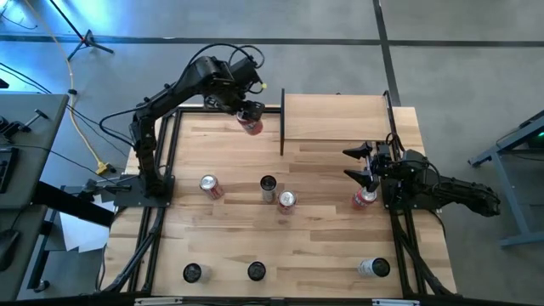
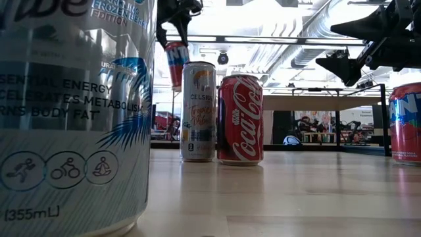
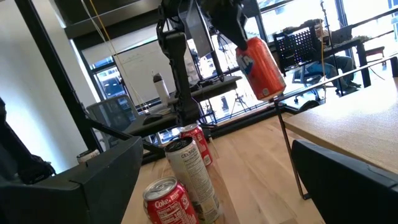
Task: Place canned beverage on shelf
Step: Move the left red soda can to the middle of the table
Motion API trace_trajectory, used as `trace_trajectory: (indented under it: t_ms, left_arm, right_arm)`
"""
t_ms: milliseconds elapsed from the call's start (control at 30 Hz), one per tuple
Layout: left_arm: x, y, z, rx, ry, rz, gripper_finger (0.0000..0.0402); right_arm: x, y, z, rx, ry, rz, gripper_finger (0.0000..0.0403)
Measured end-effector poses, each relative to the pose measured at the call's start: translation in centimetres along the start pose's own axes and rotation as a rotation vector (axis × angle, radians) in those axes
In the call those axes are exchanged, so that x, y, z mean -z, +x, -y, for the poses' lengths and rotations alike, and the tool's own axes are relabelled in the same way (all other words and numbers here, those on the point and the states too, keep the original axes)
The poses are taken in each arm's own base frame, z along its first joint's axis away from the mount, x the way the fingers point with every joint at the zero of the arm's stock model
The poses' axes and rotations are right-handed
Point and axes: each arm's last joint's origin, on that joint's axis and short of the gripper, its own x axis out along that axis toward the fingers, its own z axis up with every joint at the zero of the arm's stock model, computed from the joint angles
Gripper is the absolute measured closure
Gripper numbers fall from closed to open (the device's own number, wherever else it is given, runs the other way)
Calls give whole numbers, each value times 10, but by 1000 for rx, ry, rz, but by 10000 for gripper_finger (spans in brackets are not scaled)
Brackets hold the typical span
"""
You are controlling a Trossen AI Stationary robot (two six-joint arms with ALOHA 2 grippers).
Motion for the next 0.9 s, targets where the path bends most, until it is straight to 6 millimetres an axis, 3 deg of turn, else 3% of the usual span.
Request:
trace_trajectory:
  t_ms: [233,367,667,900]
  left_arm:
    - [20,-3,24,31,77,-14,190]
    - [28,5,39,25,113,-35,190]
    - [39,47,73,-26,192,-110,190]
    - [36,73,82,-45,195,-156,190]
  right_arm:
    - [0,0,0,0,0,0,4]
    - [0,0,0,0,0,0,4]
    - [1,0,0,3,2,-9,4]
    - [2,0,1,9,5,-25,4]
